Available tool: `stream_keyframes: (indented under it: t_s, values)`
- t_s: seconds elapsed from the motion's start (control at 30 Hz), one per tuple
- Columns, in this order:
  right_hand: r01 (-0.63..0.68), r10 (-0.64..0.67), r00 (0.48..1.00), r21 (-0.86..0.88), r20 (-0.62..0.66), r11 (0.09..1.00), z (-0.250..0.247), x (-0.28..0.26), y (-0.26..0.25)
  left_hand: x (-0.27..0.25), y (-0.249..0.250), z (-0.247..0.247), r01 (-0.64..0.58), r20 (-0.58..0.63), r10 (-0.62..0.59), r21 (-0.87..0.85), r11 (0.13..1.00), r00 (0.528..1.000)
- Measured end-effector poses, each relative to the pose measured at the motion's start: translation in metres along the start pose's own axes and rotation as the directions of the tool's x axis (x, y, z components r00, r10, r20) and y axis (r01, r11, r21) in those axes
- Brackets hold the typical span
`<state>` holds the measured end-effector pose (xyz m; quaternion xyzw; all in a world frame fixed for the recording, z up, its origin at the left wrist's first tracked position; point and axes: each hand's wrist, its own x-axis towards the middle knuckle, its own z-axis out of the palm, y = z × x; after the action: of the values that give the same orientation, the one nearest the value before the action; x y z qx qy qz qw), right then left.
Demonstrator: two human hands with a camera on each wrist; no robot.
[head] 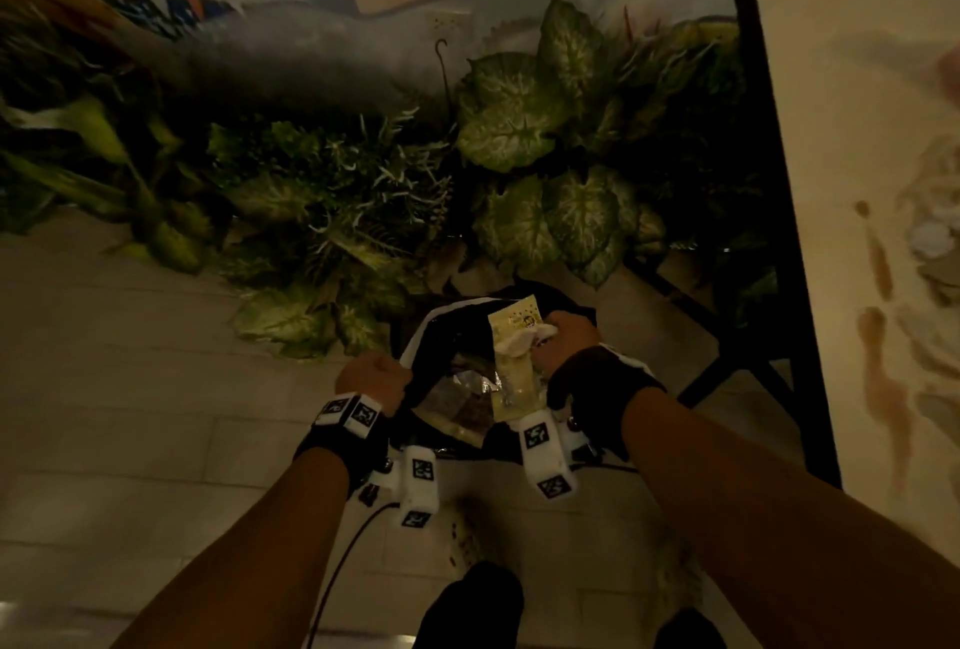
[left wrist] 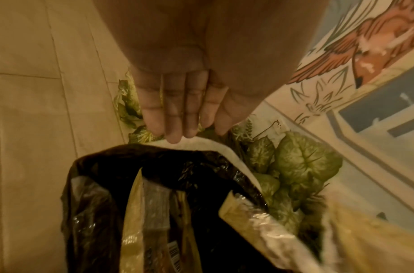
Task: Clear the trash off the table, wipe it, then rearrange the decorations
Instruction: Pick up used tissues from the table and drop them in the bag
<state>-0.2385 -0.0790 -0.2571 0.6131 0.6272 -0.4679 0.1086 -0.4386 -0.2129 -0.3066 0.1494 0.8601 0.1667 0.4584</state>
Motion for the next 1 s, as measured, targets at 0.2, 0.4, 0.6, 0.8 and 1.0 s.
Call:
stream_keyframes:
  t_s: [0.2,0.4,0.6,0.8,1.0]
  values:
    - [-0.055,0.054,0.998,0.091,0.02,0.994,0.02,0.02,0.011,-0.014,-0.007,-0.015,-0.028,-0.002,0.028,-0.181,0.983,1.0]
    - [-0.005,0.005,1.0,0.074,0.004,0.997,-0.014,-0.006,0.012,-0.039,0.008,-0.03,-0.049,-0.011,0.048,-0.153,0.987,0.999]
    - [0.331,-0.332,0.943,-0.012,-0.024,0.943,-0.104,-0.111,-0.042,-0.117,0.089,-0.045,-0.317,-0.1,0.328,0.11,0.942,0.939]
    - [0.505,-0.511,0.859,-0.137,-0.013,0.852,-0.221,-0.217,-0.001,-0.21,0.19,-0.015,-0.572,-0.033,0.575,0.06,0.818,0.818]
    - [0.382,-0.4,0.907,-0.141,-0.134,0.913,-0.324,-0.258,0.105,-0.288,0.266,0.051,-0.754,0.035,0.758,0.144,0.641,0.651]
